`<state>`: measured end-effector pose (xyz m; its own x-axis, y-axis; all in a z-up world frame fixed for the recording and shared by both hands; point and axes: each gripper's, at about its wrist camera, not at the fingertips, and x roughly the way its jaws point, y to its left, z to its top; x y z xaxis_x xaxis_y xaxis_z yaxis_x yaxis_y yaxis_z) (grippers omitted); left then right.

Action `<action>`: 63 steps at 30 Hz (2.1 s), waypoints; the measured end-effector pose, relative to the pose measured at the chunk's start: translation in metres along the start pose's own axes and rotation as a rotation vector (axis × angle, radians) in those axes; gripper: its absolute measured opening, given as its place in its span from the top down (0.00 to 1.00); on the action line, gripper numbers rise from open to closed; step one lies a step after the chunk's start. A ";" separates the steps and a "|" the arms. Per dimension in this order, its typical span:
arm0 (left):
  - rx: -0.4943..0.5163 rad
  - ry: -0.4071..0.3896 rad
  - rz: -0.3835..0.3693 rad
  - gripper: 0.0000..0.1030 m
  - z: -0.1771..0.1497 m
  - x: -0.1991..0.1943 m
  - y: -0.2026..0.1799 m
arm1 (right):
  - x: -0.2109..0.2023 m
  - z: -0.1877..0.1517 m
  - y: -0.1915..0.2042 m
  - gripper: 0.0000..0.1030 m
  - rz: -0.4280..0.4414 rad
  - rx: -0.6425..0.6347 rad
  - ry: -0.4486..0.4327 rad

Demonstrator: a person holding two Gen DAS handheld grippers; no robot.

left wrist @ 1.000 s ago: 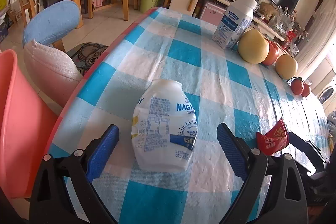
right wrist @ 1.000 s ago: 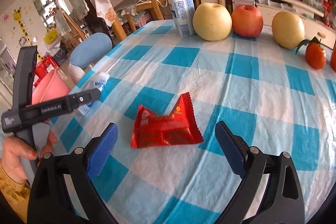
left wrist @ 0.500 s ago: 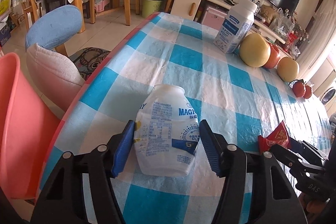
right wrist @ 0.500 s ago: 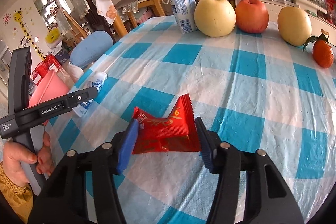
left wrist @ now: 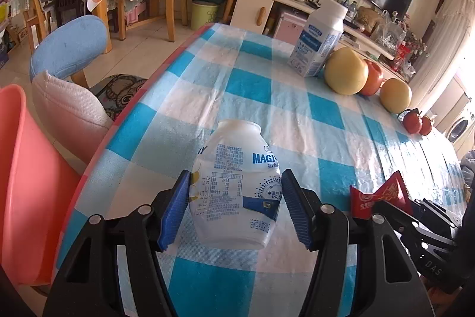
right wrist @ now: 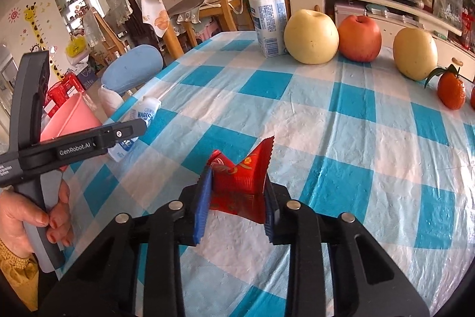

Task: Collect trash
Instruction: 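Grasp the white Magic bottle with the left tool while the right tool grasps the red wrapper, then lift the bottle and wrapper with both tools and swing toward the pink bucket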

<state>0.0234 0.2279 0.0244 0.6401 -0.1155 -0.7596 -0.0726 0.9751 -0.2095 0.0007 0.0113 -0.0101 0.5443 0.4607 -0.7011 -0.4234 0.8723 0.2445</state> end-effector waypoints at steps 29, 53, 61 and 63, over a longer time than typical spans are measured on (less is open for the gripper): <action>0.009 -0.168 0.027 0.39 0.010 -0.066 0.025 | -0.035 0.006 0.050 0.78 -0.087 -0.046 -0.091; -0.129 -0.278 0.095 0.39 0.014 -0.118 0.107 | -0.021 0.038 0.175 0.78 0.000 -0.195 -0.125; -0.174 -0.302 0.132 0.39 0.015 -0.129 0.130 | -0.013 0.043 0.204 0.78 0.024 -0.240 -0.120; -0.191 -0.303 0.142 0.39 0.014 -0.132 0.138 | -0.011 0.045 0.213 0.78 0.031 -0.254 -0.120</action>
<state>-0.0599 0.3799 0.1044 0.8083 0.1071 -0.5790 -0.2999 0.9211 -0.2483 -0.0629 0.1991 0.0798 0.6040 0.5157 -0.6076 -0.6009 0.7955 0.0779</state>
